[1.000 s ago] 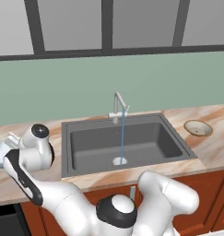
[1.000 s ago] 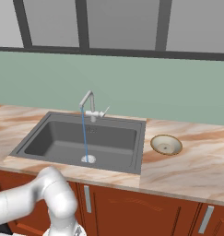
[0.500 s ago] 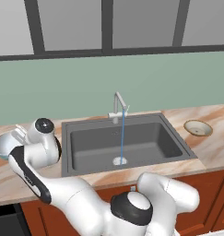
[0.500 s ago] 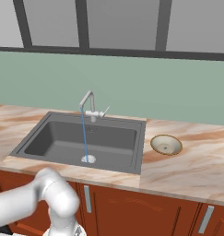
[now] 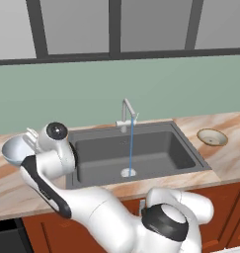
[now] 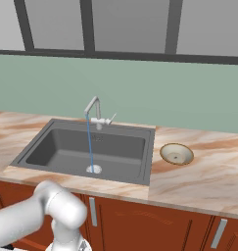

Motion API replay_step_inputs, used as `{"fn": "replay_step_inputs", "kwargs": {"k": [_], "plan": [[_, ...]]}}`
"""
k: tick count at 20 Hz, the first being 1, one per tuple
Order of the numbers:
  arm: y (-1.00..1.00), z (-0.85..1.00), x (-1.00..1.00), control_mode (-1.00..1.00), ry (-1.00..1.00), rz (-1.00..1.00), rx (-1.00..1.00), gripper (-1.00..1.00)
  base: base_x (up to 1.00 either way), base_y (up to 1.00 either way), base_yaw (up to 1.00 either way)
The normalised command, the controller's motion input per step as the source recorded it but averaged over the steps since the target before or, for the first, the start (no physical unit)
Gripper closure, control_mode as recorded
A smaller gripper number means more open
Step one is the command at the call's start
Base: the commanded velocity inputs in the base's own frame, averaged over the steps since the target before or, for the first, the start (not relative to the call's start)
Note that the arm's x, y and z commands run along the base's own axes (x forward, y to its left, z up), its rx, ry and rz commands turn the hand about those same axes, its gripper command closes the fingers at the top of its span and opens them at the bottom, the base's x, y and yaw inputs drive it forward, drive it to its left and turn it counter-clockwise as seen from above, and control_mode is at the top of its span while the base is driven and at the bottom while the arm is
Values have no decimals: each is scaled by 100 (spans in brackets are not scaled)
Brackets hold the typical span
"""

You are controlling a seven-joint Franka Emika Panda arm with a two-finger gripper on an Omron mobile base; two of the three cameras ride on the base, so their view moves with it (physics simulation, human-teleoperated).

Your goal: Rinse each bowl for a few seconds and place them down in the sink or on the counter.

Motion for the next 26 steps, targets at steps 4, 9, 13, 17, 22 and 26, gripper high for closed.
{"fn": "replay_step_inputs", "kwargs": {"k": [4, 9, 13, 17, 22, 26], "plan": [[-29, 23, -25, -100, -3, -8, -1, 100, 0, 0, 0], [-13, 12, -9, -100, -4, -16, -5, 100, 0, 0, 0], [0, 11, 0, -100, 0, -23, -4, 100, 0, 0, 0], [-1, 16, 0, -100, 0, -23, -1, 100, 0, 0, 0], [-8, 23, 0, -100, 1, -22, 0, 100, 0, 0, 0], [-21, 21, 0, -100, 3, -19, 4, 100, 0, 0, 0]]}}
